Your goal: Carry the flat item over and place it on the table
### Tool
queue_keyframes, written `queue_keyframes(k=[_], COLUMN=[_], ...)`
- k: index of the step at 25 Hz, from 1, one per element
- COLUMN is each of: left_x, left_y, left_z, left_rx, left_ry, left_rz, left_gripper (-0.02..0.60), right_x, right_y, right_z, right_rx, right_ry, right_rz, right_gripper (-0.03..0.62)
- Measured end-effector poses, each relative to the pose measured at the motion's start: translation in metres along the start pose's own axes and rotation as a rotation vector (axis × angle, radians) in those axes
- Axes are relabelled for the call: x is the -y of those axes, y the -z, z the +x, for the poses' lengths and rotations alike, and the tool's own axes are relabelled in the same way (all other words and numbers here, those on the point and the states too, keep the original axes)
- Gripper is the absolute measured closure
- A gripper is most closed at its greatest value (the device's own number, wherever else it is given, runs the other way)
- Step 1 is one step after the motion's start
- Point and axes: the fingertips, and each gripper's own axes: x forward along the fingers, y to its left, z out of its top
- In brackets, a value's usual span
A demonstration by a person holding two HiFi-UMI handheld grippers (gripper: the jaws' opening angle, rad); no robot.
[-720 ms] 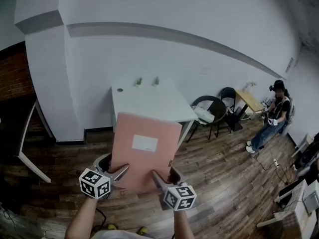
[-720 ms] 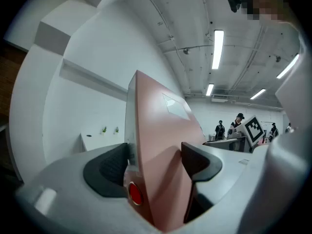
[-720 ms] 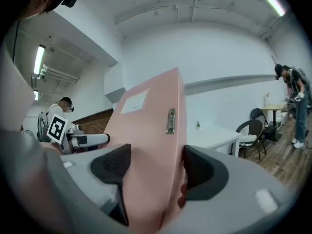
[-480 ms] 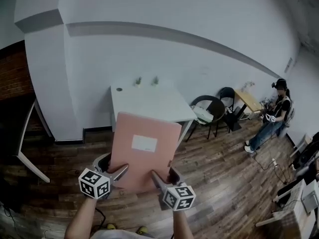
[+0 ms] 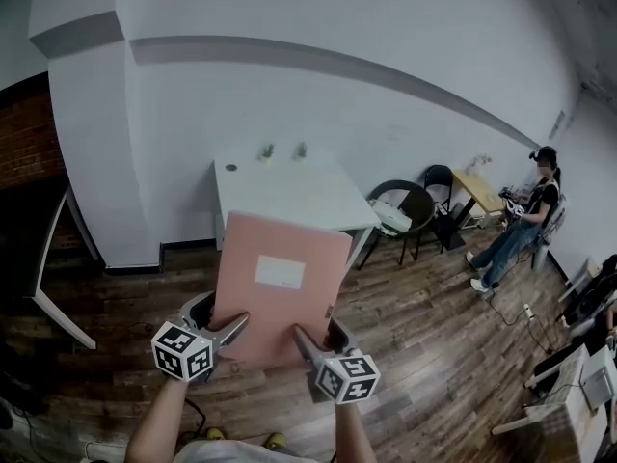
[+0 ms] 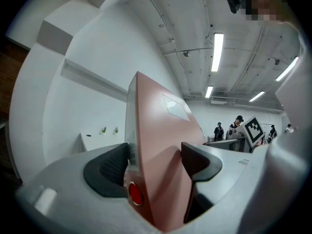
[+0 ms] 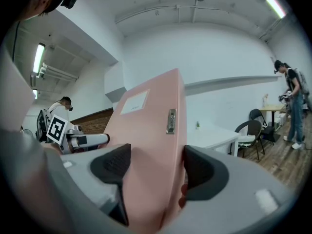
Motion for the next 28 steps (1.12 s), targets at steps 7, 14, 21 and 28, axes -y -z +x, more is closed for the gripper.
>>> queue_keyframes(k=[7, 14, 21, 28], left_x=[-0.01, -0.032, -0.05, -0.061], left_y=[-0.002, -0.007, -0.008, -0.009], left_z=[-0.01, -0.024, -0.036, -0.027], left_rx=[0.005, 0.015, 0.017, 0.019], left_ry=[0.017, 0.04, 0.064, 0.062], left_rz=[-0.006, -0.008, 0.004, 0.01], left_gripper=[0.236, 0.236, 0.236, 0.236], right_x=[-0.014, -0.038, -0.058, -0.053], right_y=[0.0, -0.001, 0.004, 0.003], right_z=[0.004, 0.016, 0.025, 0.04], right_rx=[-0.002, 0.008, 0.021, 0.028], right_ry=[0.015, 0.043, 0.071, 0.069], right_rz=[-0.001, -0.004, 0.001, 0.007], right_gripper=[0.255, 0.255, 0.254, 0.253])
